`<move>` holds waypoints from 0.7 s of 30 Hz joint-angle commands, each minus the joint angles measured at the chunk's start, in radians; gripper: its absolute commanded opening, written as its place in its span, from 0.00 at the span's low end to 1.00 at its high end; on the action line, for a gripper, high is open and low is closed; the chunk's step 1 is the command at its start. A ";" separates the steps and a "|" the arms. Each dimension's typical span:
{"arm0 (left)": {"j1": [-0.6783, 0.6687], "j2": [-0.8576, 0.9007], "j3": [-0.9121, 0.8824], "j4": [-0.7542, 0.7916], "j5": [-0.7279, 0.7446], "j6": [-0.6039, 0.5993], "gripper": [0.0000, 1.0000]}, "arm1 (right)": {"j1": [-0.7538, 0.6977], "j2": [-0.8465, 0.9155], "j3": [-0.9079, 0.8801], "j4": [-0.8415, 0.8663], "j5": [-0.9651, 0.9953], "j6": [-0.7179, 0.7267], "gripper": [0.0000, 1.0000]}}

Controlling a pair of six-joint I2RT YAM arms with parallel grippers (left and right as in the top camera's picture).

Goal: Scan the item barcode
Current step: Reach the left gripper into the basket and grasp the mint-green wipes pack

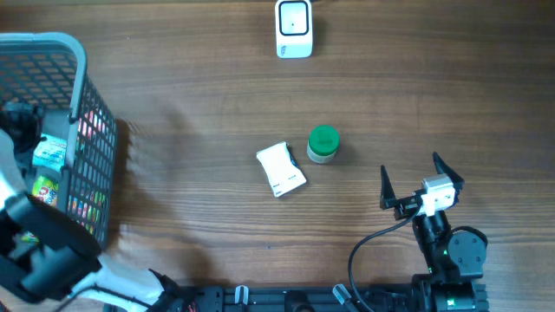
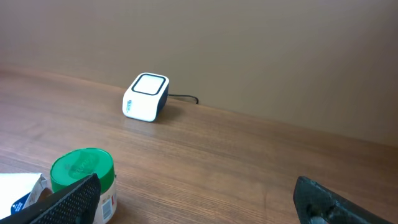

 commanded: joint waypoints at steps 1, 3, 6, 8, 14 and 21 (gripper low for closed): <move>-0.015 0.080 0.007 0.062 0.000 0.133 1.00 | 0.004 -0.005 -0.001 0.003 0.015 -0.009 1.00; -0.035 0.116 0.007 0.105 -0.005 0.192 1.00 | 0.004 -0.005 -0.001 0.003 0.015 -0.009 1.00; -0.060 0.149 0.007 0.122 -0.038 0.191 1.00 | 0.004 -0.005 -0.001 0.003 0.015 -0.010 1.00; -0.077 0.170 0.007 0.126 -0.072 0.191 1.00 | 0.004 -0.005 -0.001 0.003 0.015 -0.009 1.00; -0.087 0.218 0.004 0.093 -0.172 0.186 0.99 | 0.004 -0.005 -0.001 0.003 0.015 -0.009 1.00; -0.086 0.219 0.003 0.056 -0.180 0.131 0.51 | 0.004 -0.005 -0.001 0.003 0.015 -0.009 1.00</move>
